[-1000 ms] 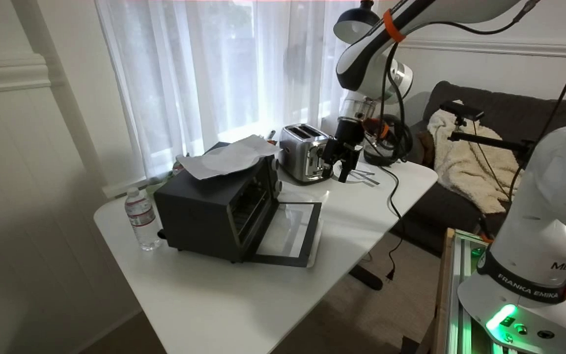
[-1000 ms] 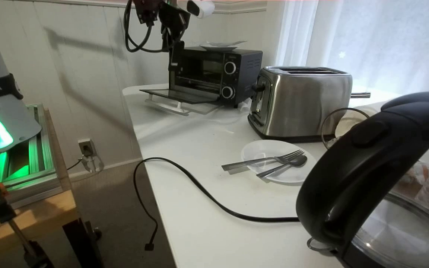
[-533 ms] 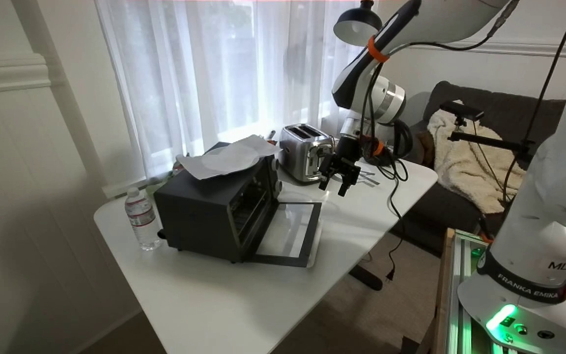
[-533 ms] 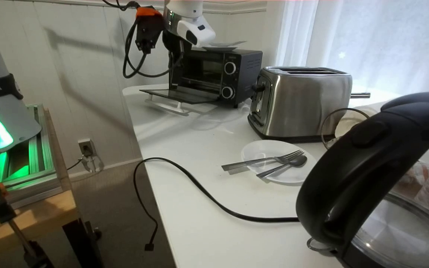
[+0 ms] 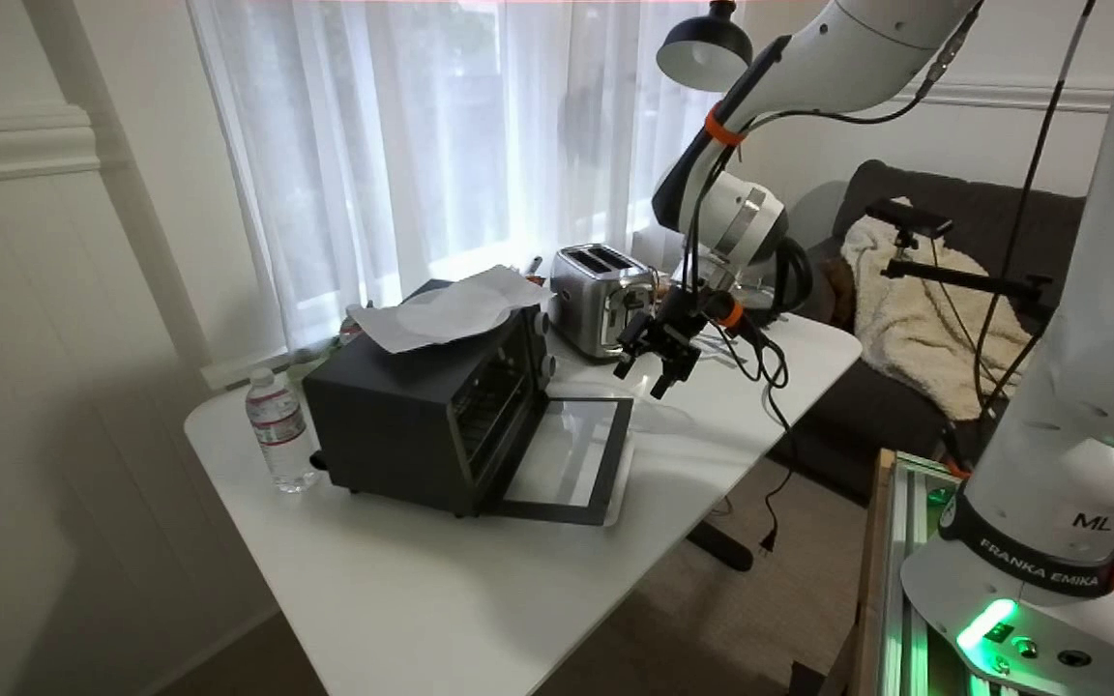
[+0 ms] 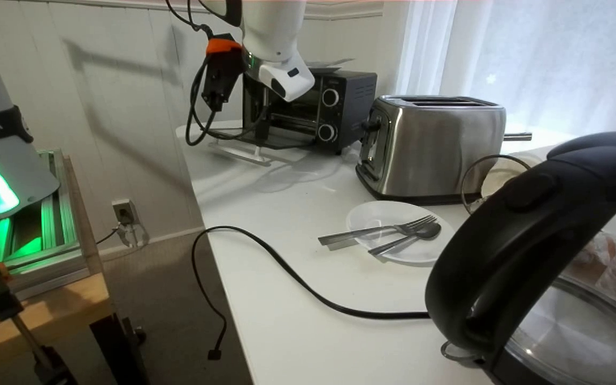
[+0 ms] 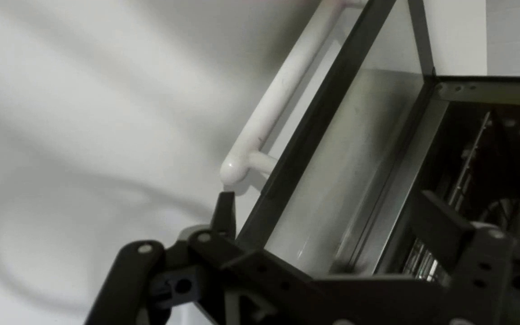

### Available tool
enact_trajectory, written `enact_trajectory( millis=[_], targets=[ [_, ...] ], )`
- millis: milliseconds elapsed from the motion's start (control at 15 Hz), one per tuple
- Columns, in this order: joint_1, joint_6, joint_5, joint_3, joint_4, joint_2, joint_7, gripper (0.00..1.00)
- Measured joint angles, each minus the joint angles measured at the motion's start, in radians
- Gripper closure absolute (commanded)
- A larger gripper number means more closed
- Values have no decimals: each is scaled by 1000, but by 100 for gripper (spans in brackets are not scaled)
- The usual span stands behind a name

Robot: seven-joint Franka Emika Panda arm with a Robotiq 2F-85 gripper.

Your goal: Close the door to the oven

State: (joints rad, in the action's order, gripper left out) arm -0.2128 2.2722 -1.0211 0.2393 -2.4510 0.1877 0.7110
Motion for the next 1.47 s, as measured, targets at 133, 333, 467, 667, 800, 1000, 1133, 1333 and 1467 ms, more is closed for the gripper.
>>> enact_trajectory(
  millis=[133, 333, 467, 667, 800, 1000, 1133, 1333, 1467],
  targets=[
    [-12, 6, -74, -6, 23, 36, 32, 0],
    [-21, 6, -160, -13, 54, 91, 63, 0],
    [-21, 6, -209, -20, 73, 124, 76, 0],
    [-21, 6, -276, -30, 98, 163, 99, 0],
    [-21, 6, -317, -32, 110, 181, 120, 0],
    [-21, 3, -359, -32, 121, 194, 141, 0],
    [-22, -10, -371, -31, 127, 194, 141, 0],
    [-25, -52, -370, -21, 130, 188, 138, 0],
    [-31, -88, -369, -13, 133, 180, 134, 0]
  ],
)
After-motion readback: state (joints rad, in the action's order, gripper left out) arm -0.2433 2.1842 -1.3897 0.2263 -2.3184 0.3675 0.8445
